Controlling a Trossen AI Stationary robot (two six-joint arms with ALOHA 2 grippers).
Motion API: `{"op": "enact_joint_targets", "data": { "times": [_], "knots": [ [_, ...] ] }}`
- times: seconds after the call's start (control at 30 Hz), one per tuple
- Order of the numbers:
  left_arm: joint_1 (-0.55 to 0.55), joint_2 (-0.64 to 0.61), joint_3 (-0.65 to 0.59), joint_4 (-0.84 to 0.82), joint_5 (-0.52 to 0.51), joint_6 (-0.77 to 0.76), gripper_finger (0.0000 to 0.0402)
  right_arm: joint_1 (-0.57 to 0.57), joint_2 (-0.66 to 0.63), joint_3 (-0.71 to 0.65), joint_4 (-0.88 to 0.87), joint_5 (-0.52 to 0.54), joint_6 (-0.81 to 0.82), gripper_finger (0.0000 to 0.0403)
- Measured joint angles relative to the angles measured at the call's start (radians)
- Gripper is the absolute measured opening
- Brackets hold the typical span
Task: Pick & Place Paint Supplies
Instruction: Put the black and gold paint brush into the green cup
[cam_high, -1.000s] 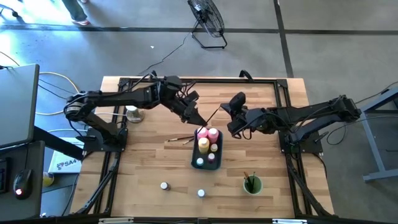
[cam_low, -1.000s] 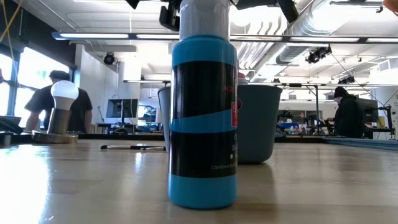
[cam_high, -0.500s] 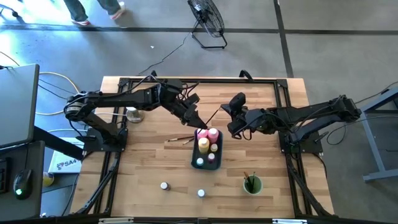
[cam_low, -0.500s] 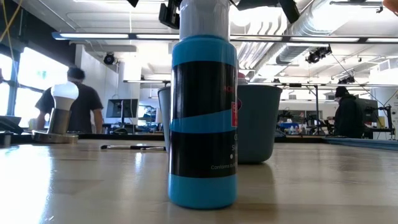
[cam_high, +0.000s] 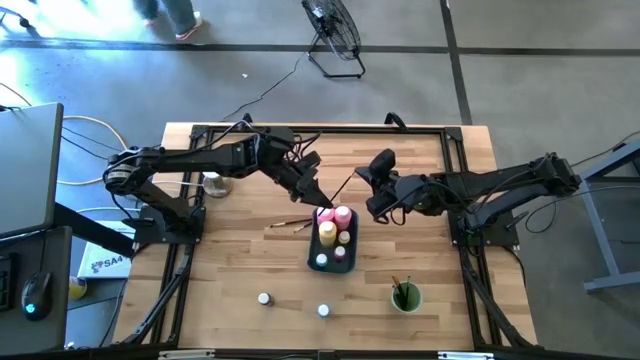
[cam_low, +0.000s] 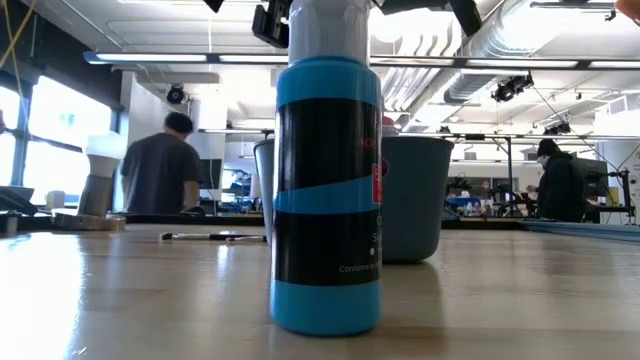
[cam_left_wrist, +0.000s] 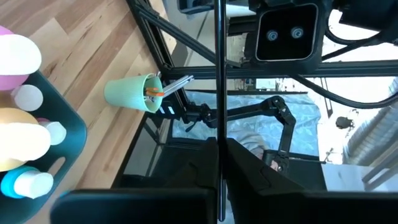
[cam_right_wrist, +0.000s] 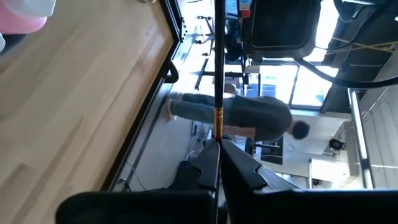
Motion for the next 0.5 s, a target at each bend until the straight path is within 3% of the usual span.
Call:
{"op": "enact_joint_targets", "data": {
  "times": [0.5],
  "knots": [
    [0.001, 0.000, 0.000, 0.004, 0.024, 0.045, 0.0006, 0.020, 0.000, 0.000, 0.101, 0.005, -0.159, 0.0013]
  ]
}}
